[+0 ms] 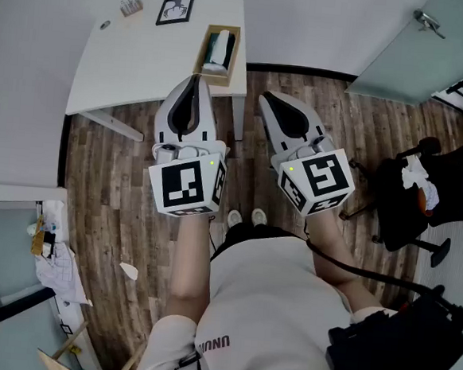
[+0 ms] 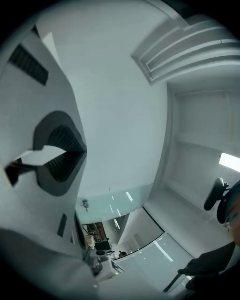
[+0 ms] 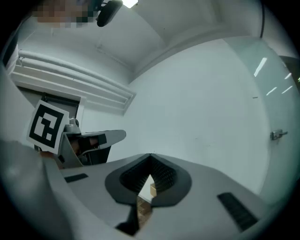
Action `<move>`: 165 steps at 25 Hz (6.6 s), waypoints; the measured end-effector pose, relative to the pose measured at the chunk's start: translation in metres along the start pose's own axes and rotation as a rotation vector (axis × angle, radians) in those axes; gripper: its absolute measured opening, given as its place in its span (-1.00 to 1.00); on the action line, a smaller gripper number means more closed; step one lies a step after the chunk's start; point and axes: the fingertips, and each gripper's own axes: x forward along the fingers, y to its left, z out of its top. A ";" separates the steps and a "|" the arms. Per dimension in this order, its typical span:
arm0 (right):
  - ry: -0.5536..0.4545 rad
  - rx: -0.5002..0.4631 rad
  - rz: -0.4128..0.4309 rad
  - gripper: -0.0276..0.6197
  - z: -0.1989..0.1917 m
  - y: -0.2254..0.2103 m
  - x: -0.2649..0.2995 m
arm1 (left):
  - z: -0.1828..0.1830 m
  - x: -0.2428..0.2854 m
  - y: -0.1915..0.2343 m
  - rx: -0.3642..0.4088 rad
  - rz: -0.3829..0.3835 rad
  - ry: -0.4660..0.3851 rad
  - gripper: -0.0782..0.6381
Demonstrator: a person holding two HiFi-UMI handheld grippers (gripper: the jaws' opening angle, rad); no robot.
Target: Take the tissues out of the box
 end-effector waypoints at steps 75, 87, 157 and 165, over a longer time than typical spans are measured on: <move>-0.017 0.051 -0.146 -0.85 -0.006 -0.098 0.148 | -0.040 0.136 0.110 0.002 -0.009 0.034 -0.75; -0.001 0.067 -0.115 -0.85 -0.007 -0.137 0.200 | -0.053 0.187 0.126 0.019 0.027 0.062 -0.75; 0.552 0.246 -0.203 -0.27 -0.185 -0.150 0.329 | -0.175 0.355 0.148 -0.103 -0.358 0.238 -0.75; 0.614 0.253 -0.200 -0.18 -0.203 -0.147 0.328 | -0.183 0.353 0.146 -0.117 -0.363 0.254 -0.75</move>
